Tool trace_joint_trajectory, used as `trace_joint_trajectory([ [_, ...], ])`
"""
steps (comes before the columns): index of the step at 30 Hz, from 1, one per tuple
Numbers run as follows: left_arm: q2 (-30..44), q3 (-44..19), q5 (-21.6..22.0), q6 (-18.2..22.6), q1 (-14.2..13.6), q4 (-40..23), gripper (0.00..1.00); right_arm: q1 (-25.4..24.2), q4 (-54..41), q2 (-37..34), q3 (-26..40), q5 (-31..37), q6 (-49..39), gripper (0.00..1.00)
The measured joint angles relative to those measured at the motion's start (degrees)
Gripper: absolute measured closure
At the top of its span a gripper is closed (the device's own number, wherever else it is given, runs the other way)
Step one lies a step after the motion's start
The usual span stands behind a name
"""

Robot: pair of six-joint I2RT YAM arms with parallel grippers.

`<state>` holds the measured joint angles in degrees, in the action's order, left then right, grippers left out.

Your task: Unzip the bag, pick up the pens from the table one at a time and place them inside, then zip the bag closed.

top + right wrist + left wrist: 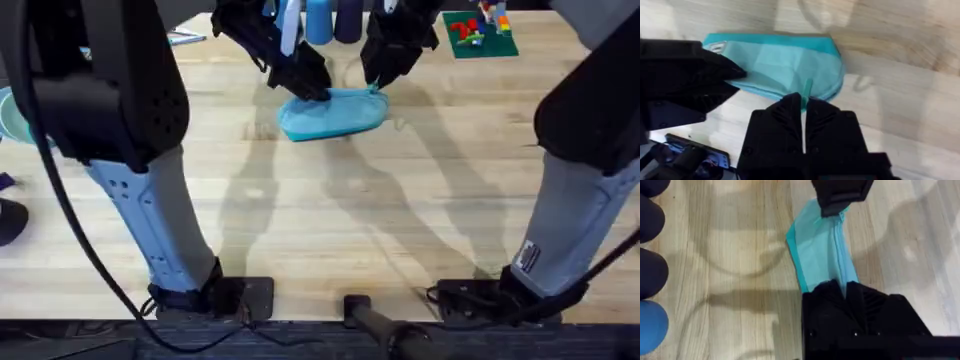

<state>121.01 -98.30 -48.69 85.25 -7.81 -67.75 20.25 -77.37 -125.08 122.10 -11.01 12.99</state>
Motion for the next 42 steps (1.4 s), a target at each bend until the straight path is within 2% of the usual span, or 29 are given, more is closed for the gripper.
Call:
trace_joint_trajectory([
  [12, 0.0, 0.0, 0.0, 0.0, -0.2, 0.0, 0.959, 0.2, -4.3, 0.0, 0.5, 5.6, -2.0, 0.967],
  [25, 0.0, 0.0, 0.0, 0.0, -0.3, 0.0, 0.959, -4.6, -6.4, 0.0, 0.6, 5.5, -3.1, 0.968],
  [42, 0.0, 0.0, -0.7, 0.0, -0.7, 0.5, 0.959, -6.7, -5.1, 0.0, -0.5, 5.2, -3.8, 0.968],
])
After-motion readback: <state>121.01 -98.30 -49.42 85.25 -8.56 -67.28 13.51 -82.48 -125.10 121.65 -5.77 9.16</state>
